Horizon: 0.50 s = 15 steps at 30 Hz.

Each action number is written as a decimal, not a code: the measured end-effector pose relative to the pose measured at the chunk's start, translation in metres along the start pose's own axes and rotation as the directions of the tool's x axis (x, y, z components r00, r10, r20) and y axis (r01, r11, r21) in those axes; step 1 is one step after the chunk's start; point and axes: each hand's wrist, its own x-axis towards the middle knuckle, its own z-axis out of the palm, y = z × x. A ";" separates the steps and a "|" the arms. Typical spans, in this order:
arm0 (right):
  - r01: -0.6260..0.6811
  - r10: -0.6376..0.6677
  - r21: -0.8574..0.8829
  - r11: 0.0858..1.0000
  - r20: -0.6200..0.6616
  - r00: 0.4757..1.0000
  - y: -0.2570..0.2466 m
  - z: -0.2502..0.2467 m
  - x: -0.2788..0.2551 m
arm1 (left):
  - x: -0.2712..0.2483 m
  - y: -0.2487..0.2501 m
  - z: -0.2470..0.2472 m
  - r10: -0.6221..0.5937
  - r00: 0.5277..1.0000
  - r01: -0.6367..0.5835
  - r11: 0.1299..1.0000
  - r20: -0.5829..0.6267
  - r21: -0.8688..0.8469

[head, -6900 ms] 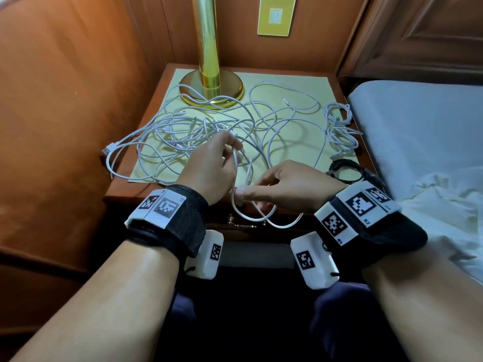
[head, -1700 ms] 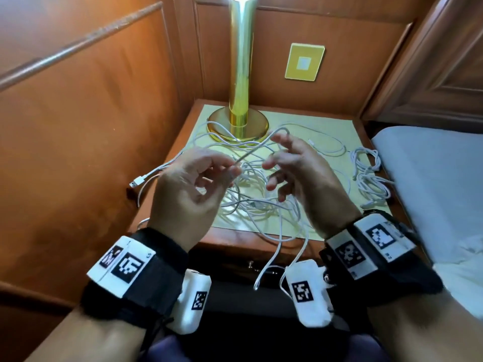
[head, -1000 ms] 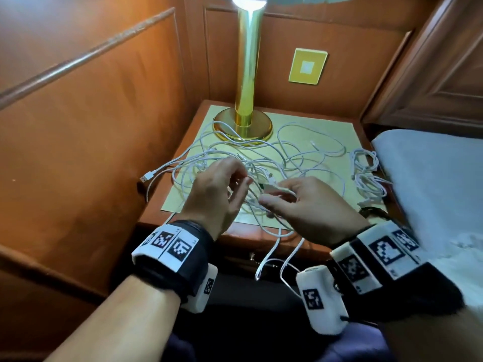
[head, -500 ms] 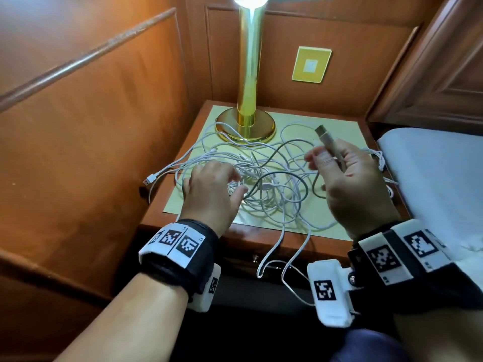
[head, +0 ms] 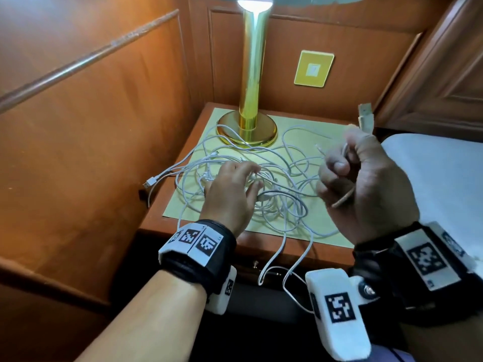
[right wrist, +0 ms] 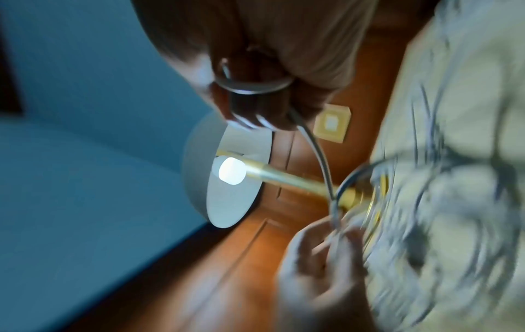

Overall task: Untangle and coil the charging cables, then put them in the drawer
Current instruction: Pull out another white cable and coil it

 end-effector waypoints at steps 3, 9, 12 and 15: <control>0.040 -0.054 -0.539 0.841 -0.011 0.998 0.006 -0.018 0.005 | 0.003 0.009 0.001 -0.008 1.000 0.008 0.996 -0.006 0.086; 0.101 0.061 -0.987 0.126 0.109 0.992 0.016 -0.022 -0.003 | 0.004 0.015 0.002 0.003 0.999 0.003 0.981 -0.032 0.195; 0.125 -0.013 -0.990 0.061 0.125 0.992 0.013 -0.024 -0.001 | 0.004 0.010 0.004 -0.041 0.999 0.045 0.971 -0.023 0.234; 0.227 -0.320 -0.956 0.188 0.159 0.934 0.006 -0.025 0.000 | 0.005 0.007 0.001 -0.037 0.997 0.051 0.978 -0.072 0.204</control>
